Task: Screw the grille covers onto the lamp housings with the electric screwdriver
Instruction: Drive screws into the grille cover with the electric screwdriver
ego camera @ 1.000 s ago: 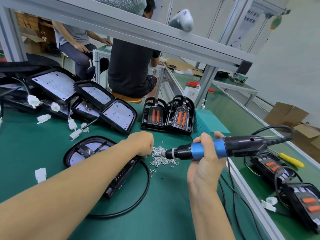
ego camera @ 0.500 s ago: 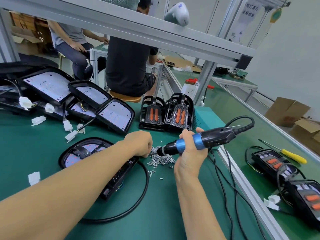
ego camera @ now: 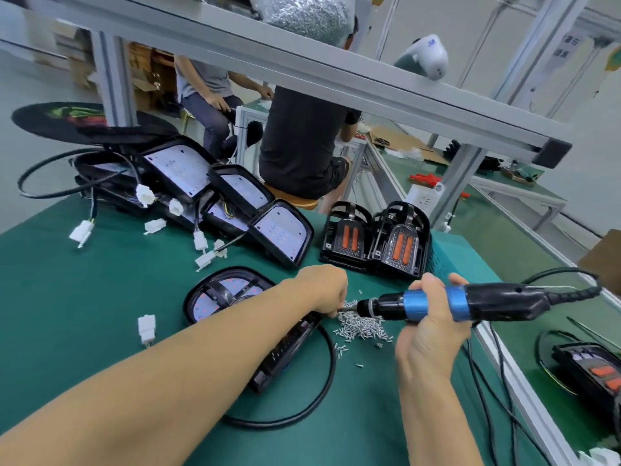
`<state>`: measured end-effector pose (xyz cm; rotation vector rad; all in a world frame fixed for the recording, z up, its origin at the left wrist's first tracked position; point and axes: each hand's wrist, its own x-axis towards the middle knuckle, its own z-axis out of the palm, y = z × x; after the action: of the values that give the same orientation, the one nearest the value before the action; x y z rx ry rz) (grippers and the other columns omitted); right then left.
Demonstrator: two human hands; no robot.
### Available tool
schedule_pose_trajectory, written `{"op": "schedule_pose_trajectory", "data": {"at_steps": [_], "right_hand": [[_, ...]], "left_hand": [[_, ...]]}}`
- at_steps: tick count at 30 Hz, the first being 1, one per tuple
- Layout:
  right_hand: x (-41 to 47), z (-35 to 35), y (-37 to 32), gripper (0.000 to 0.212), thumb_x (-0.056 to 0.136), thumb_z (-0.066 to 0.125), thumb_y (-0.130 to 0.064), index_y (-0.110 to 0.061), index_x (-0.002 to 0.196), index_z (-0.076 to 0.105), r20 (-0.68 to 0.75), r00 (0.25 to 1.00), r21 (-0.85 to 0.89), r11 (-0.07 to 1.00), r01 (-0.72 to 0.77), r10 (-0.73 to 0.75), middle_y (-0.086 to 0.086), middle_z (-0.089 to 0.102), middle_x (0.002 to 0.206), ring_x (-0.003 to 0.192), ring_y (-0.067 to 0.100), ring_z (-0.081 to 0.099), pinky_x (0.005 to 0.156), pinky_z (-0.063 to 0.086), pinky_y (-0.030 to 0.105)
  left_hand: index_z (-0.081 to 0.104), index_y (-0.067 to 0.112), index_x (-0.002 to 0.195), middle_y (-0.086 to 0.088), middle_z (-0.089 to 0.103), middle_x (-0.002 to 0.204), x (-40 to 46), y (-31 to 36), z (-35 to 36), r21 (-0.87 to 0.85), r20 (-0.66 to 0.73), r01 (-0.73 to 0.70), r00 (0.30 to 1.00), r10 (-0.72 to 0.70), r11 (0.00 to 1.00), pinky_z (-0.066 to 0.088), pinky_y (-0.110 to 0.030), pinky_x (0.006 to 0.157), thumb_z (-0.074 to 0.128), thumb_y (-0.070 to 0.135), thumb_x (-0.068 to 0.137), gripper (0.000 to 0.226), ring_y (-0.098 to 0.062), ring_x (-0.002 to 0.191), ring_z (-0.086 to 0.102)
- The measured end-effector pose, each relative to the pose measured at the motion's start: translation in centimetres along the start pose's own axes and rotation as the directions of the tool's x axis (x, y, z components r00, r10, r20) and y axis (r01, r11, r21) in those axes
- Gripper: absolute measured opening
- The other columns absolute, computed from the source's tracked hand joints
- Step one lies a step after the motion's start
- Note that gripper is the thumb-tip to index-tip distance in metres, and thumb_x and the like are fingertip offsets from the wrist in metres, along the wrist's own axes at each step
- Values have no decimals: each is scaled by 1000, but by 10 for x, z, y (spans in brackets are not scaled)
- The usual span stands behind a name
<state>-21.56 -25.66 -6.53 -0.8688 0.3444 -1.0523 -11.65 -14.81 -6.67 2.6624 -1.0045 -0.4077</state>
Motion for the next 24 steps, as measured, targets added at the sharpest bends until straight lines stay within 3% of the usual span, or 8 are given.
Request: {"op": "schedule_pose_trajectory", "data": {"at_steps": [6, 8, 11, 15, 19, 24], "right_hand": [[-15, 20, -23, 27, 89, 55, 7, -20, 95, 50, 128, 991, 130, 992, 10, -26, -11, 61, 58, 59, 8, 57, 68, 50, 19], [-23, 27, -26, 27, 90, 53, 6, -20, 95, 49, 193, 981, 168, 986, -15, -18, -10, 60, 58, 59, 8, 56, 68, 50, 19], [-36, 38, -27, 29, 89, 52, 6, -22, 94, 50, 296, 955, 188, 979, -81, 22, -9, 58, 59, 58, 7, 56, 67, 50, 21], [-58, 52, -20, 30, 87, 55, 7, -21, 97, 51, 403, 908, 168, 966, -198, 116, -5, 55, 68, 59, 9, 57, 67, 52, 24], [-83, 68, -7, 31, 82, 62, 5, -19, 98, 51, 455, 872, 115, 960, -257, 179, -4, 56, 68, 61, 12, 55, 66, 51, 23], [-106, 83, 9, 34, 75, 64, 2, -19, 97, 49, 516, 829, 9, 966, -259, 218, -4, 56, 65, 65, 16, 54, 69, 49, 25]], "left_hand": [[74, 14, 86, 0, 72, 86, -38, -10, -21, 18, -253, -39, 967, 43, 999, 54, -38, 80, 60, 4, 81, 18, -26, 81, 63], [74, 15, 87, -1, 71, 84, -56, -17, -23, 68, -335, -20, 941, 42, 998, 46, -32, 80, 57, 9, 84, 18, -26, 76, 58], [71, 19, 89, 0, 69, 90, -90, -33, -21, 189, -455, 38, 889, 53, 981, 27, -30, 74, 52, 16, 89, 19, -24, 82, 60], [69, 26, 94, 6, 61, 95, -130, -58, -9, 292, -473, 105, 880, 48, 950, 28, -31, 79, 43, 27, 95, 25, -18, 92, 55], [68, 33, 102, 12, 56, 106, -155, -84, 2, 167, -474, 168, 878, -70, 972, 31, -28, 84, 38, 39, 97, 31, -13, 100, 47], [63, 33, 114, 14, 54, 120, -171, -108, 16, -148, -515, 230, 812, -273, 962, 33, -28, 91, 50, 32, 94, 24, -13, 107, 45]]}}
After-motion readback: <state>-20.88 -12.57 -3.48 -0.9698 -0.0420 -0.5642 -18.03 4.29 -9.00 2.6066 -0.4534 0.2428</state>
